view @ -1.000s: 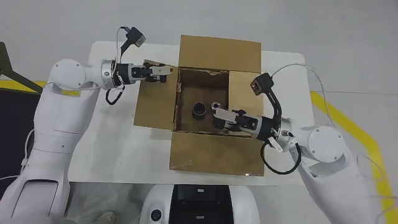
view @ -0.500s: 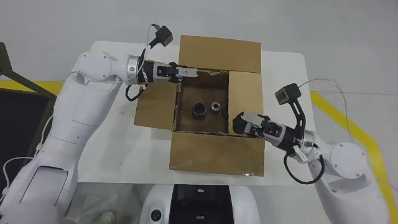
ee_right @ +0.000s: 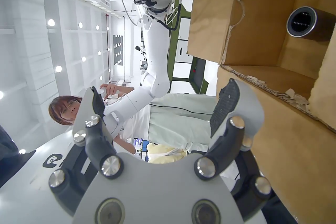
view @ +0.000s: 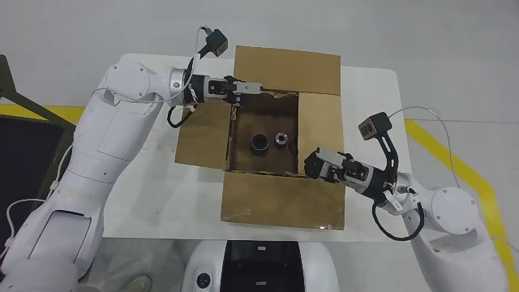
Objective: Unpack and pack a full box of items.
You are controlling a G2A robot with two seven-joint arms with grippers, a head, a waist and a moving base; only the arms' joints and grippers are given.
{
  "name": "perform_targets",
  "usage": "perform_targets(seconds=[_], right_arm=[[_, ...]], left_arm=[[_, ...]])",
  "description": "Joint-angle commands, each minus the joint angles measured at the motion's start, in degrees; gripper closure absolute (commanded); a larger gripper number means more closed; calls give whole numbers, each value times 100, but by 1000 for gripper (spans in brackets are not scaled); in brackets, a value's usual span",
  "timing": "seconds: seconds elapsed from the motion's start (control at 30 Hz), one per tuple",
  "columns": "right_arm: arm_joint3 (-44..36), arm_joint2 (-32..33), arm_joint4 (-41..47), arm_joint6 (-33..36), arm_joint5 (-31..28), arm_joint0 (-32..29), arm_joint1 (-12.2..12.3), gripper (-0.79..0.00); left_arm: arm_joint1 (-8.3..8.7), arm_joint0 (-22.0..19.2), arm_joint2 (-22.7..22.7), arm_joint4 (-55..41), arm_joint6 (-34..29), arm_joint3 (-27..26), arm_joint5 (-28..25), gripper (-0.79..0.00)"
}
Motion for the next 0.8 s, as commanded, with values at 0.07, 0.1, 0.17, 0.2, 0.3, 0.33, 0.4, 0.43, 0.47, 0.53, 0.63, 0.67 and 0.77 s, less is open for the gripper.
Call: perform_targets(seconds=[0.07, 0.1, 0.17, 0.2, 0.3, 0.33, 0.4, 0.43, 0.47, 0.53, 0.63, 0.67, 0.77], right_arm=[[0, 0, 0, 0, 0, 0, 0, -785], [0, 0, 0, 0, 0, 0, 0, -785], [-3, -6, -22, -54, 8, -3, -1, -785], [-28, -25, -50, -119, 23, -7, -1, -785], [-98, 13, -28, -258, 143, -67, 6, -785], [-125, 44, 16, -275, 177, -109, 10, -785], [-187, 138, 73, -303, 240, -219, 22, -785], [-227, 188, 114, -310, 259, -284, 28, -785], [-268, 242, 141, -311, 272, -358, 34, -785], [-361, 354, 171, -307, 280, -513, 49, -785], [-516, 505, 222, -311, 288, -774, 67, -785], [-567, 542, 217, -307, 283, -858, 72, -785], [-695, 619, 188, -323, 265, -1082, 86, -785]], left_arm=[[0, 0, 0, 0, 0, 0, 0, -785], [-1, 11, -4, -2, 46, -8, 10, -785], [-7, 56, -10, -41, 212, -119, 113, -785], [-11, 43, -15, -49, 285, -177, 175, -785], [-53, -56, 89, -153, 352, -385, 274, -785], [-73, -108, 140, -198, 362, -394, 284, -785], [-129, -256, 298, -225, 434, -365, 340, -785], [-164, -346, 401, -231, 469, -334, 367, -785], [-206, -439, 521, -266, 504, -282, 412, -785], [-299, -642, 767, -324, 574, -136, 473, -785], [-469, -925, 1197, -445, 682, 119, 574, -785], [-528, -1008, 1330, -489, 721, 201, 575, -785], [-701, -1202, 1740, -444, 835, 438, 522, -785]])
